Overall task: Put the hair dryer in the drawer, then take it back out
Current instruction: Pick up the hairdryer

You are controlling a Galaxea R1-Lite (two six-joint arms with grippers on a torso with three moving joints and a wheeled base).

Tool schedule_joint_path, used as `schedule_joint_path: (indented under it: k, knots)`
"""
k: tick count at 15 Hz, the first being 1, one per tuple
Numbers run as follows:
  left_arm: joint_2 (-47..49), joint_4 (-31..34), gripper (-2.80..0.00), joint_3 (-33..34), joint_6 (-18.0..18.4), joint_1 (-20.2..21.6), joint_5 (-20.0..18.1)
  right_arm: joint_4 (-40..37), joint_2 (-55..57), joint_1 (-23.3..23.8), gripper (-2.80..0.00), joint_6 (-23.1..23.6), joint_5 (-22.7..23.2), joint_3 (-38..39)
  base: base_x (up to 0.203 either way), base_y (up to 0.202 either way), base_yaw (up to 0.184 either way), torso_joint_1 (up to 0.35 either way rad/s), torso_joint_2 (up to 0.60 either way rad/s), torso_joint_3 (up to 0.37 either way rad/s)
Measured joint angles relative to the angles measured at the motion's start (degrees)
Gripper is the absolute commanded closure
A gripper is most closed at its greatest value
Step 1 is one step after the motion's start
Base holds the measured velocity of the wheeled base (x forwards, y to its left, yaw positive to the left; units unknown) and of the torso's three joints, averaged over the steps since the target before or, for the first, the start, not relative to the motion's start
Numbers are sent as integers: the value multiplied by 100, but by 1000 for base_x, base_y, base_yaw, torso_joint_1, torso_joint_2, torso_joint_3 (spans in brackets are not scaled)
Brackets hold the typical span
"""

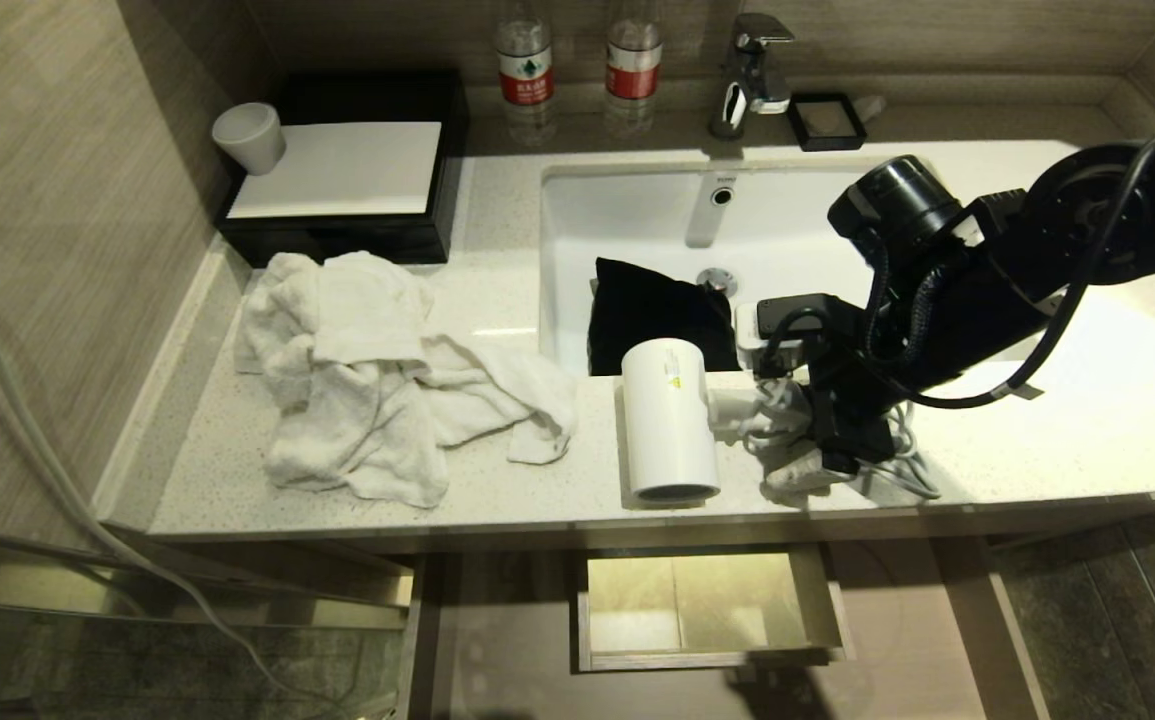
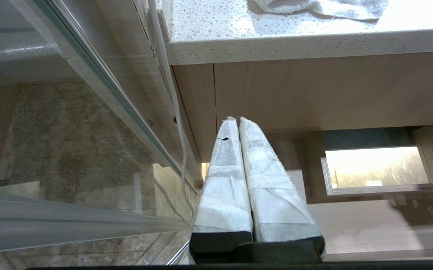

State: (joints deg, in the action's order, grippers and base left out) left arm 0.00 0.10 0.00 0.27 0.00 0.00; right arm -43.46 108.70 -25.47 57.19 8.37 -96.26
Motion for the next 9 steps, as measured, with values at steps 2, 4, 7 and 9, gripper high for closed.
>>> schedule_joint_path:
  k: [2, 4, 7, 9]
  knots:
    - [0, 0, 0, 0, 0, 0, 0, 0, -7, 2, -280, 6, -1, -2, 0, 0, 0, 0, 0, 0]
    - [0, 0, 0, 0, -2, 0, -2, -2, -13, 30, -280, 29, -101, -5, 0, 0, 0, 0, 0, 0]
    - [0, 0, 0, 0, -1, 0, 0, 22, -18, 66, -280, 49, -280, 20, 0, 0, 0, 0, 0, 0]
    - [0, 0, 0, 0, -2, 0, 0, 7, -35, 88, -280, 7, -273, 26, 0, 0, 0, 0, 0, 0]
